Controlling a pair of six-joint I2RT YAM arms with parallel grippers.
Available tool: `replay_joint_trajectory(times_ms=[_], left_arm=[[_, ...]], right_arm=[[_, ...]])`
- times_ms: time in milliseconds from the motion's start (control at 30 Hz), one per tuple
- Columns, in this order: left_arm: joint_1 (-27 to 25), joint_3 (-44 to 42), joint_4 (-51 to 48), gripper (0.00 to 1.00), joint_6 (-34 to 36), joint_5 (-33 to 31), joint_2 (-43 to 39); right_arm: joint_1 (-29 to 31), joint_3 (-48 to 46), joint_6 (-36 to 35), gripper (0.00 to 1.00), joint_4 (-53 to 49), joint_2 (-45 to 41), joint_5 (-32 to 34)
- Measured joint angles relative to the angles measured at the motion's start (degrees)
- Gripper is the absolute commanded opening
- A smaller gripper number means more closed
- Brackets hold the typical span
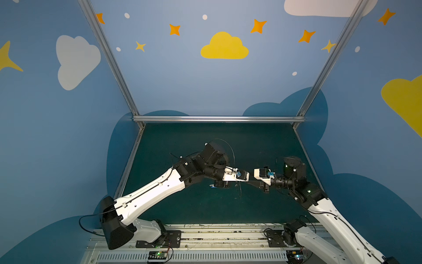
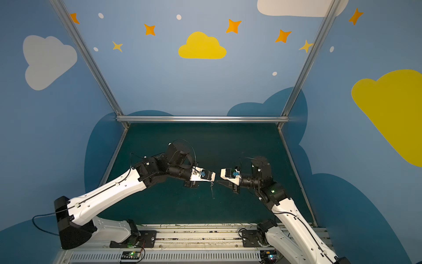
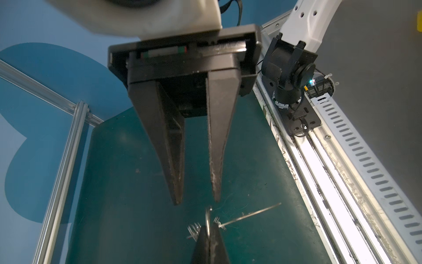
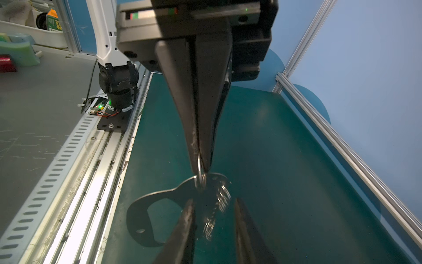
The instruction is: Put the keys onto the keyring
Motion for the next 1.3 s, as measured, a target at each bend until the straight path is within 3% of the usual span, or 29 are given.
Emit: replay_joint_trajectory(times_ms=[400,600,867,1300], left_arm=[[-1.77,0.66,0.20,0.03,1.88,-4.15,-0.02],[-2.03,-8.59,9.88,0.03,3.72,-5.14,-4.39],[-2.03,-21.11,27.54,0.03,5.16,-4.87,-10.91],[-2.14,-24.06,38.62,0.03,8.44,-5.44,-12.31]], right_arm=[[0.79,0.00,0.48,0.27,1.66,0.59,-1.55],[1.03,-0.04,0.94,0.33,2.23,0.15,-0.70],[1.01,-0.90,1.81,0.33,3.41,-3.58,1.92],[1.03,-2.29,3.30,0.34,4.94,-4.50,3.48]])
